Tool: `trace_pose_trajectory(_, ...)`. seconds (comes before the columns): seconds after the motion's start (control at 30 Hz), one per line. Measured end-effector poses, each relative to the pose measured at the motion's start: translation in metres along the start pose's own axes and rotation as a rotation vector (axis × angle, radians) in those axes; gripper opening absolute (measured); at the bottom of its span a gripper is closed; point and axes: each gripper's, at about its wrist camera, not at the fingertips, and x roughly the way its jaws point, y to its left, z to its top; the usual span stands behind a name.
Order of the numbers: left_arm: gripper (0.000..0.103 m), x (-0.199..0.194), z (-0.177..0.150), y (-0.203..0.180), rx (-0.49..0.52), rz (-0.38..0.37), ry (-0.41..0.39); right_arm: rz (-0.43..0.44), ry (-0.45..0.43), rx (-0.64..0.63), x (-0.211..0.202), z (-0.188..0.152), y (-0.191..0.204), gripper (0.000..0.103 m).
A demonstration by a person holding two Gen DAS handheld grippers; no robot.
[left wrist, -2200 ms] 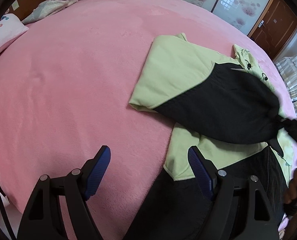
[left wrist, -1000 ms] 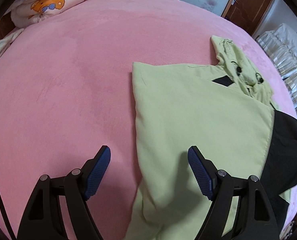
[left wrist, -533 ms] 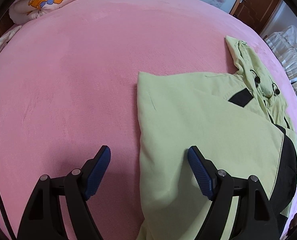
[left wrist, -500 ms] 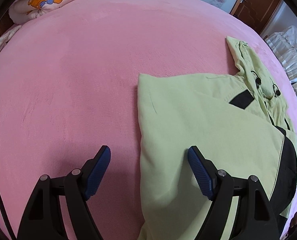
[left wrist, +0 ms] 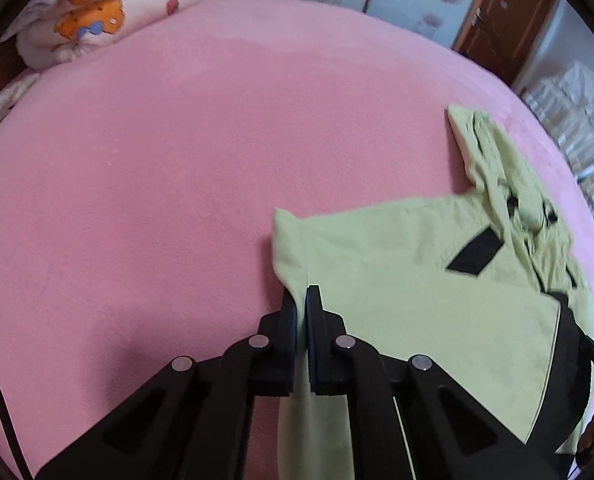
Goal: Fold large clothes
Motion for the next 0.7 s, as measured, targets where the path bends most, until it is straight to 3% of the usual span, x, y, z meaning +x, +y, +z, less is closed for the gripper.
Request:
trace_pose_trajectory(0.1, 0.002, -0.004, 0.007, 0.005, -0.037, 0.003, -0.039, -0.021, -0.074, 0.026, -0.004, 0.011, -0.001, 0.026)
trace_pose_trajectory(0.23, 0.002, 0.013, 0.005, -0.006, 0.019, 0.087, -0.042, -0.083, -0.096, -0.021, 0.014, 0.020, 0.008, 0.026)
trace_pose_trajectory(0.37, 0.002, 0.025, 0.001, -0.006, 0.042, 0.115, -0.032, -0.089, -0.031, -0.004, 0.040, 0.018, 0.001, 0.029)
trace_pose_trajectory(0.47, 0.005, 0.023, 0.003, -0.013, 0.083, 0.156, -0.027, -0.087, -0.013, 0.017, 0.033, 0.019, -0.002, 0.035)
trace_pose_trajectory(0.53, 0.015, 0.016, 0.004, -0.017, 0.102, 0.171, -0.010, -0.117, -0.011, 0.021, 0.021, 0.020, -0.001, 0.039)
trace_pose_trajectory(0.57, 0.025, 0.010, 0.005, -0.020, 0.108, 0.180, -0.005, -0.130, -0.024, 0.014, 0.013, 0.018, 0.002, 0.039)
trace_pose_trajectory(0.63, 0.035, -0.009, 0.000, -0.023, 0.132, 0.202, -0.033, -0.144, -0.065, -0.008, -0.005, 0.014, 0.011, 0.040)
trace_pose_trajectory(0.7, 0.054, -0.029, -0.009, -0.033, 0.159, 0.207, -0.065, -0.156, -0.101, -0.027, -0.020, 0.006, 0.024, 0.044)
